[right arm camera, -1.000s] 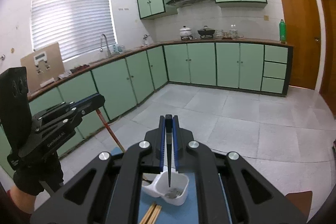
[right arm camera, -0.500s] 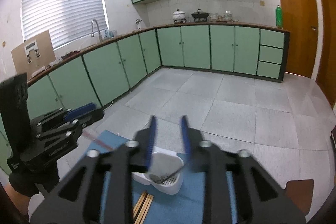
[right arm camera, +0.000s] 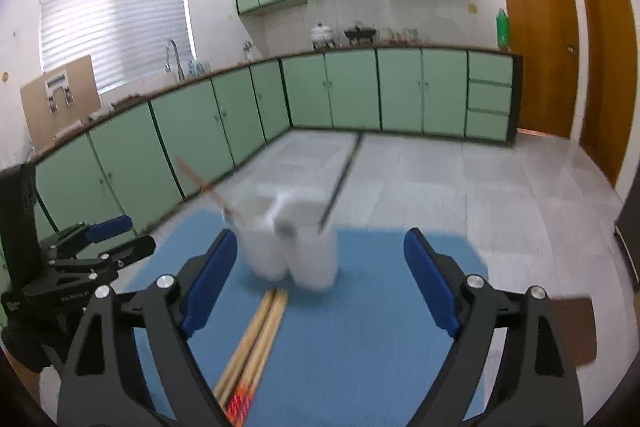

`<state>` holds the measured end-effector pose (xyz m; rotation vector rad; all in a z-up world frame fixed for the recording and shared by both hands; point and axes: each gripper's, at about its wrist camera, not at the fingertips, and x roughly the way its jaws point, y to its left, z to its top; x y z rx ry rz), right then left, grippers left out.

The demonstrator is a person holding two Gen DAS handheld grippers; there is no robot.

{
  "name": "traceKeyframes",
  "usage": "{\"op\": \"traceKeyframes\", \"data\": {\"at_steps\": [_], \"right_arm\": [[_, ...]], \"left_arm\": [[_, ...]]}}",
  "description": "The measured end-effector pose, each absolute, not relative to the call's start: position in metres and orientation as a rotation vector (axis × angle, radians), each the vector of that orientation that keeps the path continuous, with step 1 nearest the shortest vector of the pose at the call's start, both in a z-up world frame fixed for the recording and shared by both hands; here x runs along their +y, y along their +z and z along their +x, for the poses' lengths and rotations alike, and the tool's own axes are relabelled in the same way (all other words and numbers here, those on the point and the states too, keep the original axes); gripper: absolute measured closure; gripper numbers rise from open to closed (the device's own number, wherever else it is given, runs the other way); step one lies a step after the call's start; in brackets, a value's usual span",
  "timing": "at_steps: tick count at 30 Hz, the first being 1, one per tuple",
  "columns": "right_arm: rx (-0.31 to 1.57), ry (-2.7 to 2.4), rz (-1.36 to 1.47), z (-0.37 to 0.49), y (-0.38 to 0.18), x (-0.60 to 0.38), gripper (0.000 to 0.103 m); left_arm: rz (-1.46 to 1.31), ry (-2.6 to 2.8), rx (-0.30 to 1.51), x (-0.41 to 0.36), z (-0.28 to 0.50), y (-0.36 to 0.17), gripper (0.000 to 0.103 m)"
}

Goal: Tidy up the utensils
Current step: 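Move both open grippers back over the remaining chopsticks, then grasp a red-and-orange chopstick with the right gripper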

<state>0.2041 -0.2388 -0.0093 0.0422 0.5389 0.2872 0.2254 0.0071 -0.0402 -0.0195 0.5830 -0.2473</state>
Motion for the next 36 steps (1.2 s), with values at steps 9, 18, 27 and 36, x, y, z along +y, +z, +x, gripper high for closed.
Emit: {"op": "traceKeyframes", "data": {"at_steps": [9, 18, 27, 36], "right_arm": [[0.738, 0.222, -0.006, 0.144, -0.118, -0.212, 0.020], [0.863, 0.239, 0.027, 0.112, -0.159, -0.180, 0.033], [0.889, 0.275, -0.028, 0.104, -0.164, -0.158, 0.050], [0.897, 0.251, -0.079, 0.106, -0.168, -0.148, 0.061]], "left_arm": [[-0.004, -0.181, 0.804, 0.013, 0.179, -0.136, 0.026], [-0.016, -0.173, 0.920, 0.011, 0.149, -0.180, 0.026], [0.031, -0.141, 0.921, 0.015, 0.138, -0.182, 0.024], [0.010, -0.130, 0.913, 0.025, 0.137, -0.181, 0.023]]}}
